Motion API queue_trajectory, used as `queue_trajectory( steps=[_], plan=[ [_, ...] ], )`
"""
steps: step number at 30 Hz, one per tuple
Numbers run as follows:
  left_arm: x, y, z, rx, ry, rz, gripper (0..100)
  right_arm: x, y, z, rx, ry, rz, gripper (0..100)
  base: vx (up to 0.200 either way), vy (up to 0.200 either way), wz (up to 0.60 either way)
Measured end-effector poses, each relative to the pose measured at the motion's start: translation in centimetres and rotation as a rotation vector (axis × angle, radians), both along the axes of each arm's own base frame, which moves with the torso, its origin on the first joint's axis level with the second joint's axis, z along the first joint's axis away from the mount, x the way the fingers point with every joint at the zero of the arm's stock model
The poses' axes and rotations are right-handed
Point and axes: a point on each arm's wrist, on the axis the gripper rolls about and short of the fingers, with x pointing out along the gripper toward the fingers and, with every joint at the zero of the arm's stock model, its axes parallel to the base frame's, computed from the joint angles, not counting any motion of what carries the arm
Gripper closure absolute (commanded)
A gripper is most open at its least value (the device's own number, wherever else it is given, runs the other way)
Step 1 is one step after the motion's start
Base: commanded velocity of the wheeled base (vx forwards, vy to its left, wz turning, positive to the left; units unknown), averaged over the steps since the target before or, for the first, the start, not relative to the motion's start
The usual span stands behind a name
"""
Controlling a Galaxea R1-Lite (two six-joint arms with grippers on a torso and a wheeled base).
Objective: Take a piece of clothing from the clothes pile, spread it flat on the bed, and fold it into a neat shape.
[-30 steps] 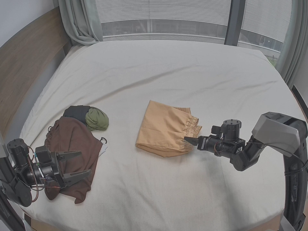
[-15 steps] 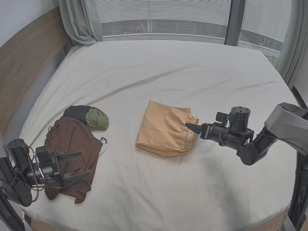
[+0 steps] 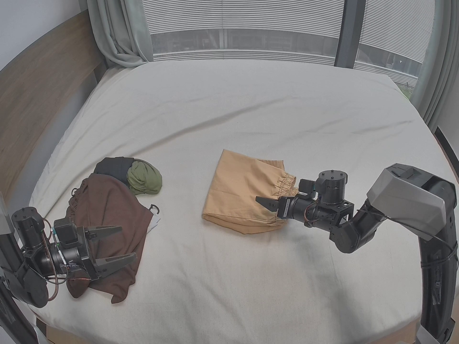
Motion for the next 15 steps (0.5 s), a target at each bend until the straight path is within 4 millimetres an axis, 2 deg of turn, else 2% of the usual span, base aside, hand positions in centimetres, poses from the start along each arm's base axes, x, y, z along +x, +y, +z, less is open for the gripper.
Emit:
queue_trajectory(
  steps=[8, 15],
  plan=[
    [-0.1, 0.0, -0.1, -0.001, 0.006, -0.001, 0, 0.7, 0.1, -2.9, -0.028, 0.034, -0.034, 0, 0.000, 0.000, 0.00],
    [-0.5, -0.2, 0.0, -0.026, 0.033, -0.022, 0, 0.5, -0.1, -3.2, -0.029, 0.038, -0.044, 0, 0.000, 0.000, 0.00]
  ],
)
